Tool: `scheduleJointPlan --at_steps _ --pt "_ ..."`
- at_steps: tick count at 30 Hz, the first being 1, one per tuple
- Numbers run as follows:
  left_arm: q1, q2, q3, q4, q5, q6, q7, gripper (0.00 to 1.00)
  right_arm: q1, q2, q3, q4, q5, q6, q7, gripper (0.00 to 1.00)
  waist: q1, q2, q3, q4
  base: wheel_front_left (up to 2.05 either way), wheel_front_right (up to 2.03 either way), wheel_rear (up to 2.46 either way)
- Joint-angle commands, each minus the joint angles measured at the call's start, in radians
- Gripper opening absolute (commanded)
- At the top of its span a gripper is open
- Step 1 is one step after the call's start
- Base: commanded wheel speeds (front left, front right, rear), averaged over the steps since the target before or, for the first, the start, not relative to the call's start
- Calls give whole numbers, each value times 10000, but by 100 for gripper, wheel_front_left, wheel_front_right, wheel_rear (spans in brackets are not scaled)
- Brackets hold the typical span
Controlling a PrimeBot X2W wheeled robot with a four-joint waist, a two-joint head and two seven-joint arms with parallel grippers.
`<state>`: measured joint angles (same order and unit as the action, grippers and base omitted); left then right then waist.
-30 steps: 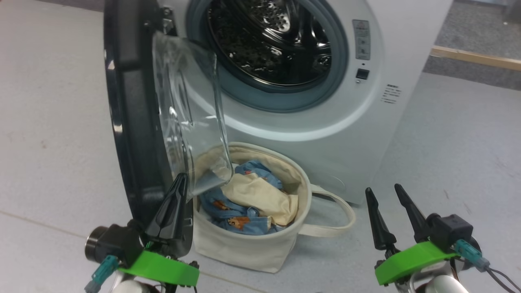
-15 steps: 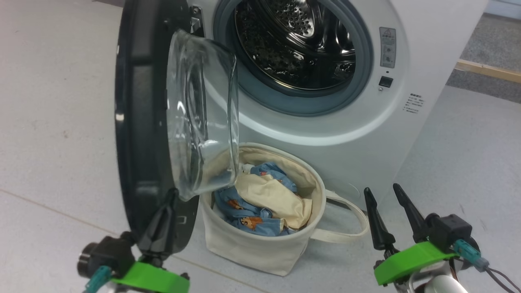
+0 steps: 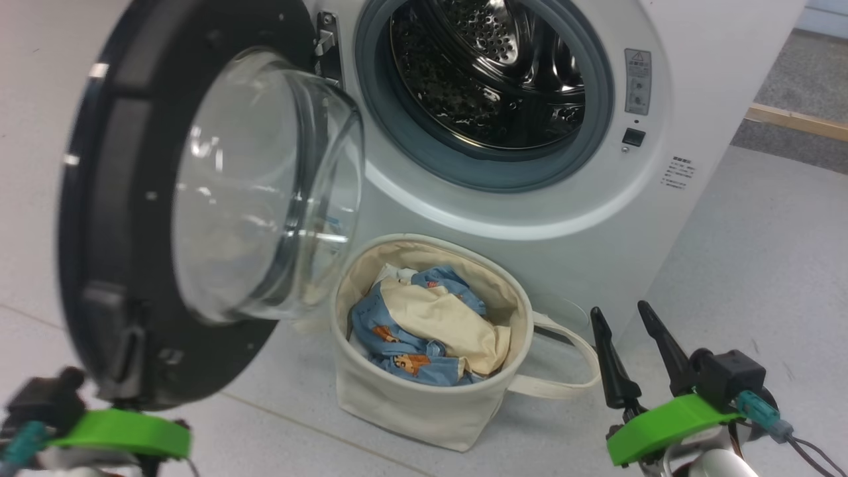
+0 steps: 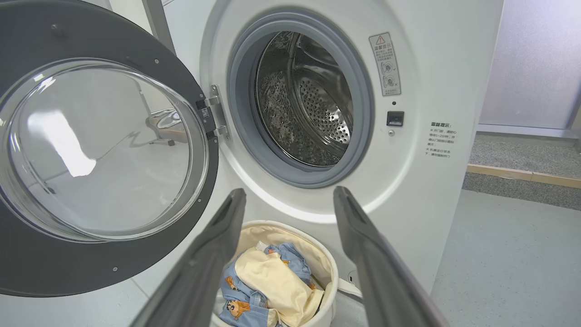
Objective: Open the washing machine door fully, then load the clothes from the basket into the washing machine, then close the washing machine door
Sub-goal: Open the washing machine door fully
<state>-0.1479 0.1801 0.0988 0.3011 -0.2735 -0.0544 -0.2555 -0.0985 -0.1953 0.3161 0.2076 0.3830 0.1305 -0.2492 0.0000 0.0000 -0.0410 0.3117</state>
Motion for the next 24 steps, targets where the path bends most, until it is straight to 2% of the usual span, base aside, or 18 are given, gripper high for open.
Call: scheduleJointPlan --at_steps 1,6,13,19,24 --pt "-637 447 599 -86 -157 20 45 0 -405 -5 174 -267 84 2 -126 100 0 0 -4 -31 0 0 0" --pt "-1227 1172 1166 1023 -679 -180 212 0 -442 -28 213 -223 94 2 -126 100 0 0 2 -168 0 0 0" --pt "-2209 1894 1591 2562 -1221 -386 203 0 -531 -67 261 -128 140 2 -126 100 0 0 29 -265 0 0 0" --pt "-2941 2361 1722 3778 -1410 -504 84 0 -600 -80 329 -107 169 2 -126 100 0 0 13 -349 0 0 0" --pt "-3166 2498 1759 4079 -1471 -591 -16 0 -562 -83 235 -92 176 2 -126 100 0 0 4 -342 0 0 0"
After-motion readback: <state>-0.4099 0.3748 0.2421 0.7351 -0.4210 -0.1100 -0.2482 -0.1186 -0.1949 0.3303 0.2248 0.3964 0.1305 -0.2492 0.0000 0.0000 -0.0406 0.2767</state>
